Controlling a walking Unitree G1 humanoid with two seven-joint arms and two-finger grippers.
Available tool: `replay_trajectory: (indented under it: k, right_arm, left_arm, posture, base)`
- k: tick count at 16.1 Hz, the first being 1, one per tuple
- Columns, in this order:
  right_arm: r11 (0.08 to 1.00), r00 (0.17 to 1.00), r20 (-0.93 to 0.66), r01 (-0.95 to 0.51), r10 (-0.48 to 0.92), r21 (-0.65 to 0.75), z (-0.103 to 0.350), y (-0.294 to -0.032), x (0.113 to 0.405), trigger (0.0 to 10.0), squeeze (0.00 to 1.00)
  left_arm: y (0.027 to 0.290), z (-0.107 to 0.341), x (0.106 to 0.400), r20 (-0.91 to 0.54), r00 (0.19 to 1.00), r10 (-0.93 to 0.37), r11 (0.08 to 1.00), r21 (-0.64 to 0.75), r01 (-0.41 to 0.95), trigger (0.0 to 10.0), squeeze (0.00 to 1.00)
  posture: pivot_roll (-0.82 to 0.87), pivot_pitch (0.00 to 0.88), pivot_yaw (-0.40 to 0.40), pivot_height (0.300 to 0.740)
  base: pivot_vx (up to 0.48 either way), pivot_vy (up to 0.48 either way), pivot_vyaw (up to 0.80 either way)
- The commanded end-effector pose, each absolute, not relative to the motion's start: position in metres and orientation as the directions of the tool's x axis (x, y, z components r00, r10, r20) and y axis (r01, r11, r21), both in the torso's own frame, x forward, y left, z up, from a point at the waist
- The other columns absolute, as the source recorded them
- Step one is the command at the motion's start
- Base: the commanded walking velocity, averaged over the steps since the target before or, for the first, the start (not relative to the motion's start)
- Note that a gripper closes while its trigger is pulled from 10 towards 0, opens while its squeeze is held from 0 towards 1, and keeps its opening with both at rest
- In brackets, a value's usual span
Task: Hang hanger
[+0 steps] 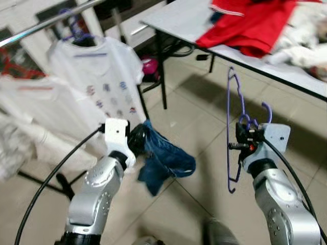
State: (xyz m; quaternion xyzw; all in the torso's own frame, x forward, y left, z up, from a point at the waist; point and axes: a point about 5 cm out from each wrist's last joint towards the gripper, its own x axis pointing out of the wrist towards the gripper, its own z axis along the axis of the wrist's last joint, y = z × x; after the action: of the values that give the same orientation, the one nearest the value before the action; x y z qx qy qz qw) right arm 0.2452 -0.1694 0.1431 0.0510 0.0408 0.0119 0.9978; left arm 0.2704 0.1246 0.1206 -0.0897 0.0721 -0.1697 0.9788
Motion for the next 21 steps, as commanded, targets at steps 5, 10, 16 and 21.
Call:
replay_trajectory:
  k: [5,10,16,21]
  right_arm:
    - [0.994,0.993,-0.091,-0.072,0.080,0.086,0.146,-0.161,0.246,10.0,0.00]
    - [0.992,0.993,-0.118,0.019,-0.004,0.128,0.140,-0.174,0.245,10.0,0.00]
    - [0.991,0.992,-0.126,0.043,-0.028,0.123,0.138,-0.175,0.240,10.0,0.00]
    - [0.992,0.986,-0.168,0.038,-0.017,0.123,0.132,-0.173,0.239,10.0,0.00]
  left_arm:
    - [0.135,0.132,0.277,-0.064,0.960,-0.273,0.952,-0.163,0.260,10.0,0.00]
    - [0.131,0.132,0.279,-0.068,0.949,-0.309,0.944,-0.141,0.298,10.0,0.00]
    - [0.129,0.135,0.281,-0.057,0.938,-0.341,0.935,-0.125,0.332,10.0,0.00]
    - [0.131,0.135,0.279,-0.056,0.940,-0.337,0.933,-0.156,0.325,10.0,0.00]
  posture:
    - [-0.15,0.155,0.171,0.740]
    - [-0.14,0.140,0.177,0.740]
    - [-0.15,0.127,0.203,0.740]
    - [-0.14,0.128,0.200,0.740]
  base:
    - [0.000,0.000,-0.80]
    - [0.000,0.000,-0.80]
    - [0.000,0.311,-0.80]
    - [0.000,0.292,-0.79]
